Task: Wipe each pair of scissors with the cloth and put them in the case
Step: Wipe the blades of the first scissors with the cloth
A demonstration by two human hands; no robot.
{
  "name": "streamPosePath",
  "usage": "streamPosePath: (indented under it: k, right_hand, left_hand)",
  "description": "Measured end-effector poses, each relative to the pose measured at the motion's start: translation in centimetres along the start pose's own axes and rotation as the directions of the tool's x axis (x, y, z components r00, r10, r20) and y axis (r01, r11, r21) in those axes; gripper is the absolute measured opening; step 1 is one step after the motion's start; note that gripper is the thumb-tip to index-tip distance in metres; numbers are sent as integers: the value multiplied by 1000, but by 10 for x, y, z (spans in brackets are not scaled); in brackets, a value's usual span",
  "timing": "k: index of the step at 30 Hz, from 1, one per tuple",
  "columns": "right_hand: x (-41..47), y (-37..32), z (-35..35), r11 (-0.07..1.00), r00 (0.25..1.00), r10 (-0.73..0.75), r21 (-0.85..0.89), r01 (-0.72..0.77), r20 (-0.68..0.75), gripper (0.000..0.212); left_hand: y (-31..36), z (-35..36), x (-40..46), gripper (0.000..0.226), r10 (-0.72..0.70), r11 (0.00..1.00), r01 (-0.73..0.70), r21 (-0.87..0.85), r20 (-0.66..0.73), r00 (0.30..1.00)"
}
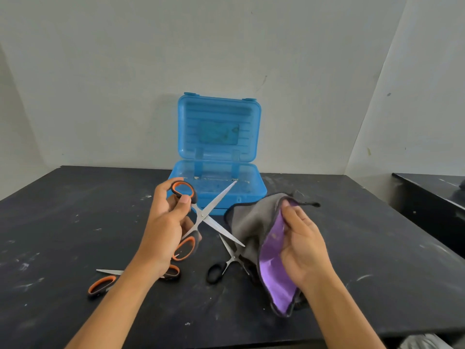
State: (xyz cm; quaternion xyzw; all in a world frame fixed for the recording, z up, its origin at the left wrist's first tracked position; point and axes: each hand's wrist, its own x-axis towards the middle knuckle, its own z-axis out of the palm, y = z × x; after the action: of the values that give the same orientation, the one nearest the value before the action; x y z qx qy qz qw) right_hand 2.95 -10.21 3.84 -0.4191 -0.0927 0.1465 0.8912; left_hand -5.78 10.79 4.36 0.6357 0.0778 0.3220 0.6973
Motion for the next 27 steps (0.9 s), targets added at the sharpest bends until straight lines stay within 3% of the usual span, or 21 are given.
streamPosePath:
  k: [4, 10, 16, 19, 22, 27]
  right_hand:
    - [-5, 15, 12, 993, 999, 4, -121, 2, 52, 21]
    - [-19, 32, 28, 966, 975, 52, -259, 5, 214, 45]
    - [-19, 40, 31, 923, 960, 68, -383, 43, 272, 22]
    - [-19, 44, 34, 899, 971, 40, -432, 68, 236, 17]
    - [-16, 47, 30, 888, 984, 31, -457, 52, 173, 29]
    - [-19, 46, 28, 888, 966, 46, -453, 77, 253, 12]
  left_hand:
    - [3, 4, -1, 25, 66, 998, -65, -25, 63, 996]
    - [2, 10, -4, 29, 129, 987, -142, 75, 160, 979]
    - [9, 13, -12, 35, 196, 929, -259, 265, 241, 950]
    - [8, 16, -17, 34, 225, 905, -300, 303, 259, 939]
    - [7, 17, -18, 33, 216, 896, -291, 334, 243, 945]
    - [4, 13, -16, 36, 223, 873, -316, 372, 272, 936]
